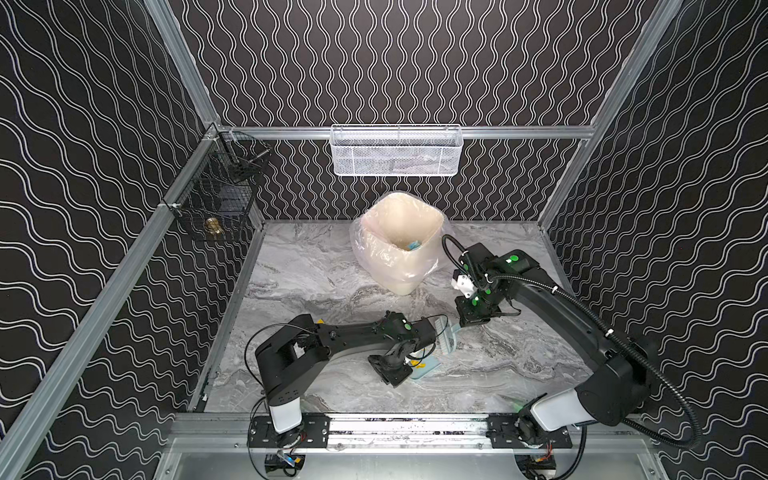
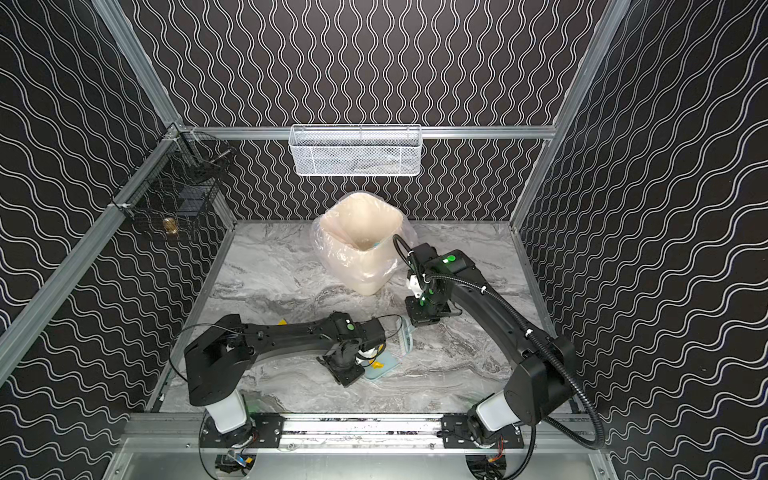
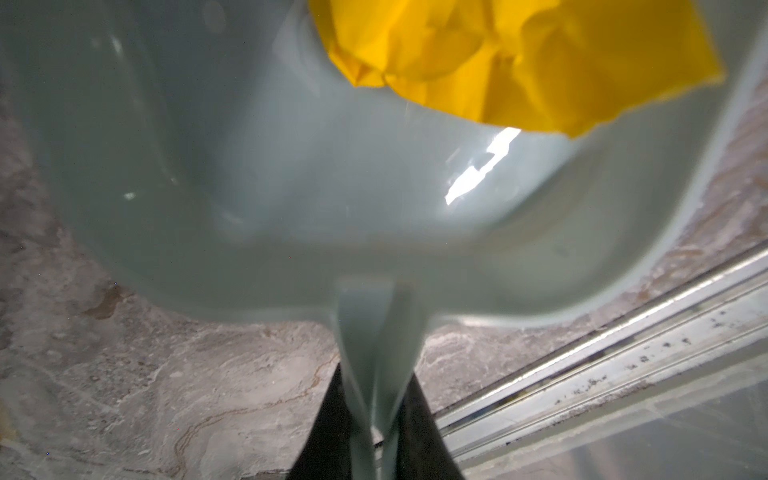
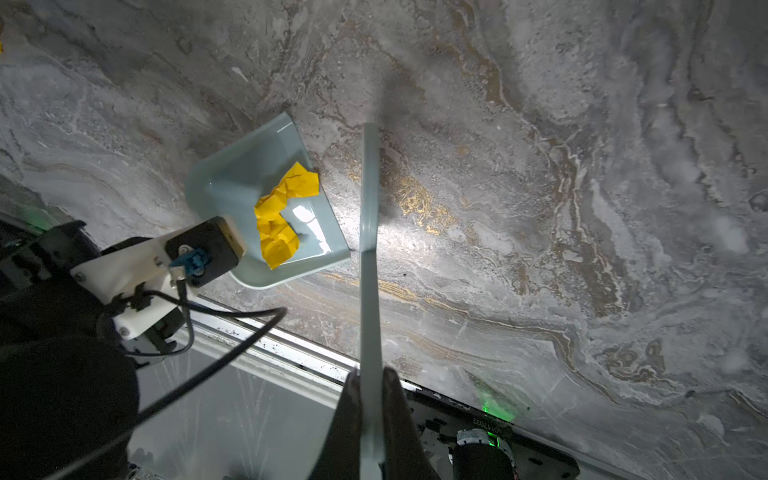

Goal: Sweep away the paper scraps from the table
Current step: 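Lift the dustpan toward the bin with the left gripper while the right raises the brush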

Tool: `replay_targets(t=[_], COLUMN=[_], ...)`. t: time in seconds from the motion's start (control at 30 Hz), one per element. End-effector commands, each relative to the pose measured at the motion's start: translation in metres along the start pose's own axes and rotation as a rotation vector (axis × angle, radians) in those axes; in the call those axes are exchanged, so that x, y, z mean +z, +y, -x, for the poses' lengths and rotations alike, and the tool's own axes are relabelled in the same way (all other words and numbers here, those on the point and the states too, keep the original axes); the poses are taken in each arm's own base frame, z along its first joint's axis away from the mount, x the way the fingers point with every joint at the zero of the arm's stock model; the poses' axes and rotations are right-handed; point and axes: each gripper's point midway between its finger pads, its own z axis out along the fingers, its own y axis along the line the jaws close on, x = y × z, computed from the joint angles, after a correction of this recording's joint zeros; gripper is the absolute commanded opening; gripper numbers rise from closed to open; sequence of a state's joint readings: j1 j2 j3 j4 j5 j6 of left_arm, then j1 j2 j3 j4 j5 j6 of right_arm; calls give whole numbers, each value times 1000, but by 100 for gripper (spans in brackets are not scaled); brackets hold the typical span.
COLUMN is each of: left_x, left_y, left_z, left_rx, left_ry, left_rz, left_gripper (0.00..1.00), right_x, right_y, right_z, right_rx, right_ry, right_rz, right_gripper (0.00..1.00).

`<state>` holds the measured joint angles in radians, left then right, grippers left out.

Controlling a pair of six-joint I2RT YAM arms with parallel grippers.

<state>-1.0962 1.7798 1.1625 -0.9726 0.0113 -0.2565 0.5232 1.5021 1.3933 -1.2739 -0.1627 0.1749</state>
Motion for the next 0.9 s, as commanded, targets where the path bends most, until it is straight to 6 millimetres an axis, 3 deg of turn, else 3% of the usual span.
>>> replay_targets(t=[0.0,0.23,0.53,0.67,0.87], left_x=[-2,-2,-2,-2,-7], left_y=[0,-2,-1,2,8], left_z=[0,1,1,2,1], left_rx=[-12,-10,-13,-24,-60], left_ry=[-9,-12,-13,-28,-68], left_rz=[2,-1,9,22,46], left_gripper=[0,0,0,0,0], right_x=[2,17,18,13,-4], right_y=[1,25,56,53,26], right_z=[14,28,17,11,16], right_rx=[14,21,5,7,42], right_ry=[-43,-63,-36,-28,-74], right_rz=[7,102,194,182,132], right_gripper=[0,0,0,0,0])
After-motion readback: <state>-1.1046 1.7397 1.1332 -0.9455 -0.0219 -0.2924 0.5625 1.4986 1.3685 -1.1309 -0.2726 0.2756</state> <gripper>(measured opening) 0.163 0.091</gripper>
